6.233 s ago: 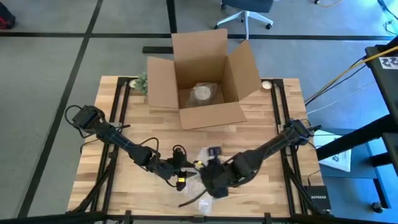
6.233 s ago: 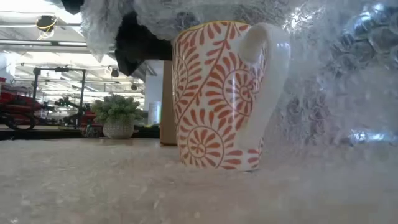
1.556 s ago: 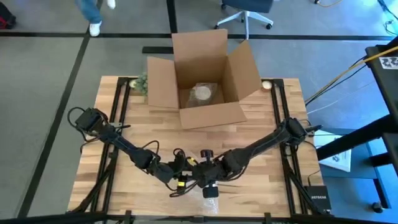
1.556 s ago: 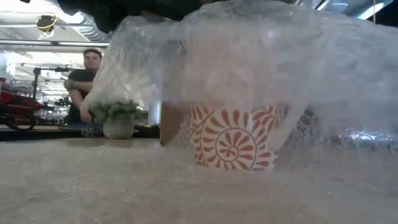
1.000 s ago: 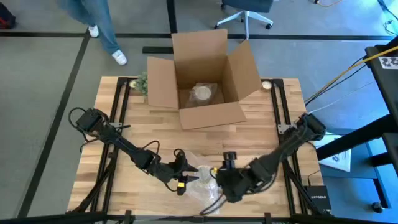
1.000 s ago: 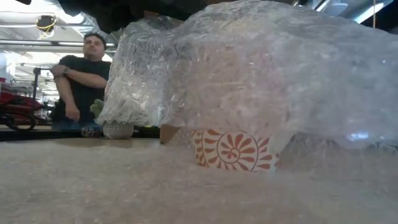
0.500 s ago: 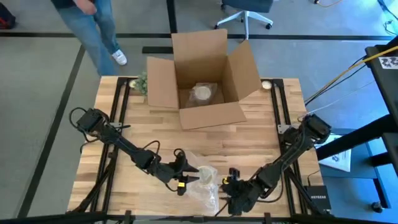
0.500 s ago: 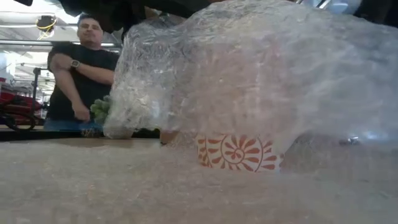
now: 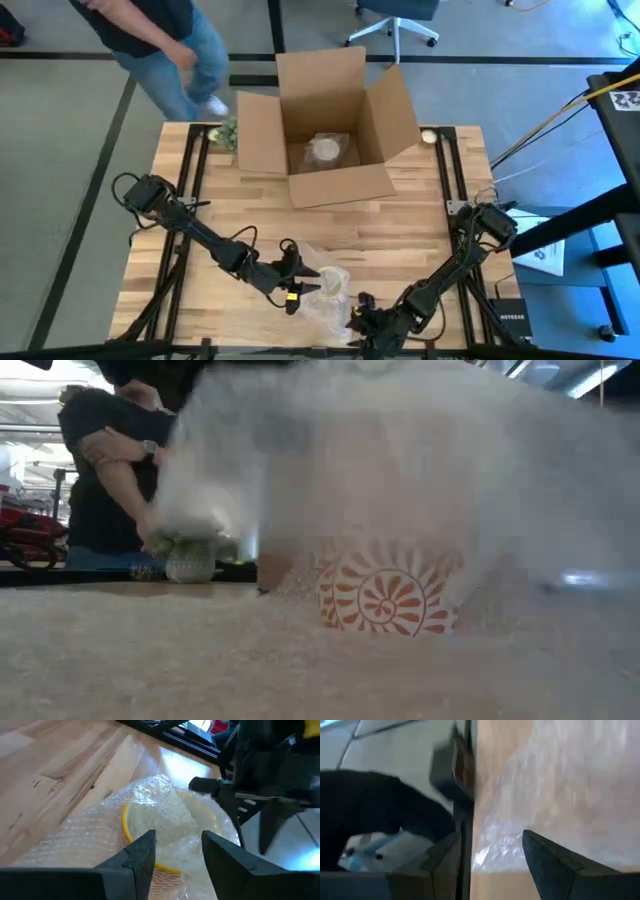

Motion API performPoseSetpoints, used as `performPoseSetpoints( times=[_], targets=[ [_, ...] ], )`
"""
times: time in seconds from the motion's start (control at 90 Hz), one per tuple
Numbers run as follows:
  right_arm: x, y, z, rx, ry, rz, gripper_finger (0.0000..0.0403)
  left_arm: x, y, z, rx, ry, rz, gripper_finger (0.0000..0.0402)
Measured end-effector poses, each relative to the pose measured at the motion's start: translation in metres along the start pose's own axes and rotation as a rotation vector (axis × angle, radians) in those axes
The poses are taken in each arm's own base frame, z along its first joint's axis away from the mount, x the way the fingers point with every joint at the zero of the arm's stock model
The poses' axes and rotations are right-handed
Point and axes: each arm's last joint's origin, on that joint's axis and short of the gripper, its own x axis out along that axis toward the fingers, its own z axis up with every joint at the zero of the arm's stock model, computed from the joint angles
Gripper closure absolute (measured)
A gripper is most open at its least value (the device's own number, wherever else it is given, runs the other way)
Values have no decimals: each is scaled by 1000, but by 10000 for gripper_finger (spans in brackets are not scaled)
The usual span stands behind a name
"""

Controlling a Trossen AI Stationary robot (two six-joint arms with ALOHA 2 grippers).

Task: Wrap mug
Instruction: Wrap the orange mug with transparent bubble wrap

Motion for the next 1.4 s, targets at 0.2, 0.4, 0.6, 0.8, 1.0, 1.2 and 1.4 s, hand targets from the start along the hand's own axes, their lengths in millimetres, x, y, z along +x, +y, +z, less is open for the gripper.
performPoseSetpoints(
  times=[0.2,0.4,0.6,0.8,1.0,1.2,1.4],
  targets=[
    [0,6,42,-144,-94,-11,205,0,0,0,6,-1,1,257],
    [-13,13,68,-310,-25,-172,205,0,0,0,6,-2,1,257],
    [-23,7,81,-401,-46,-400,205,0,0,0,10,-2,0,257],
    [-17,-16,95,-329,2,-413,205,0,0,0,9,2,-6,257],
    [-16,-38,103,-318,48,-493,205,0,-1,0,6,2,-7,257],
    [-28,-51,116,-297,86,-510,205,0,-1,0,9,4,-9,257],
    [-47,-44,133,-275,81,-474,205,-1,-1,0,14,6,-9,257]
  ],
)
